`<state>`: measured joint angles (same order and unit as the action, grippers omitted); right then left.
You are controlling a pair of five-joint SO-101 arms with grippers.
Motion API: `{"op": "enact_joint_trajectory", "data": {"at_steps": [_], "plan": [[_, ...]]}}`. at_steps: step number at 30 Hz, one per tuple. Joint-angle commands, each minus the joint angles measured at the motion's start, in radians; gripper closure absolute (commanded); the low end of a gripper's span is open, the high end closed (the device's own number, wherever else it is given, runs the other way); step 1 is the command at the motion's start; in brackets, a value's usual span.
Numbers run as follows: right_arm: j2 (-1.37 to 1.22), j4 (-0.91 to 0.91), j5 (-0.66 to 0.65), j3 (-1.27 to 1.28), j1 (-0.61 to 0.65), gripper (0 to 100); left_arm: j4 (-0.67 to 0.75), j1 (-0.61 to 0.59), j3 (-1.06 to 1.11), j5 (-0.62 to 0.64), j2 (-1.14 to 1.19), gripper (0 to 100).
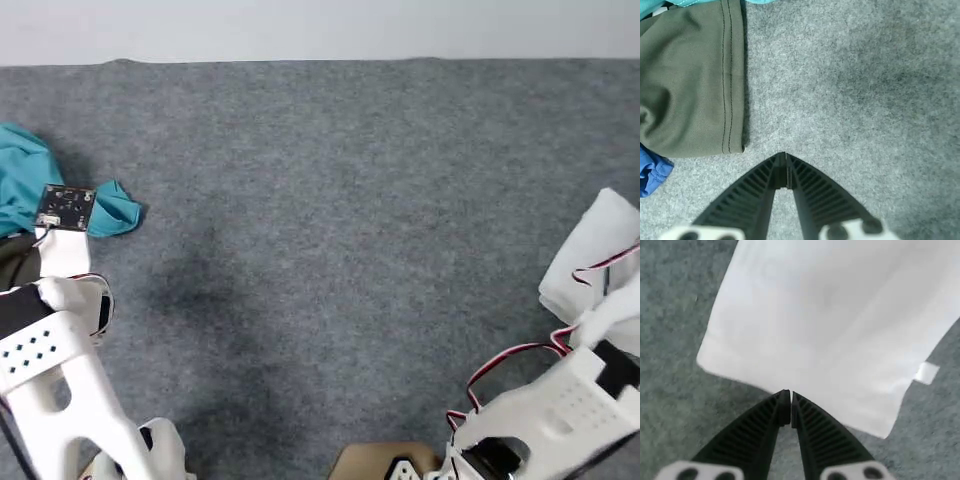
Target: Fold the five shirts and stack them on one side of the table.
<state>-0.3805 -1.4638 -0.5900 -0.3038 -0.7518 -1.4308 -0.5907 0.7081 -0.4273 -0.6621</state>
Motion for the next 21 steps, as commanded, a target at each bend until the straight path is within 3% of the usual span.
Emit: {"op": "enact_joint_trajectory", "data": {"at_steps": [1, 7, 21], "plan": [[0.064, 0.047, 0.002, -0.014, -0.005, 99.0, -0.002, 0.000, -0.018, -0.006, -0.025, 100], [0.039, 0.053, 0.002, -0.011, -0.031, 99.0, -0.009, 0.000, -0.018, -0.005, -0.025, 100], [0.189, -0.217, 0.011, -0.011, -0.025, 99.0, -0.152, 0.000, -0.193, 0.003, -0.025, 100]]}}
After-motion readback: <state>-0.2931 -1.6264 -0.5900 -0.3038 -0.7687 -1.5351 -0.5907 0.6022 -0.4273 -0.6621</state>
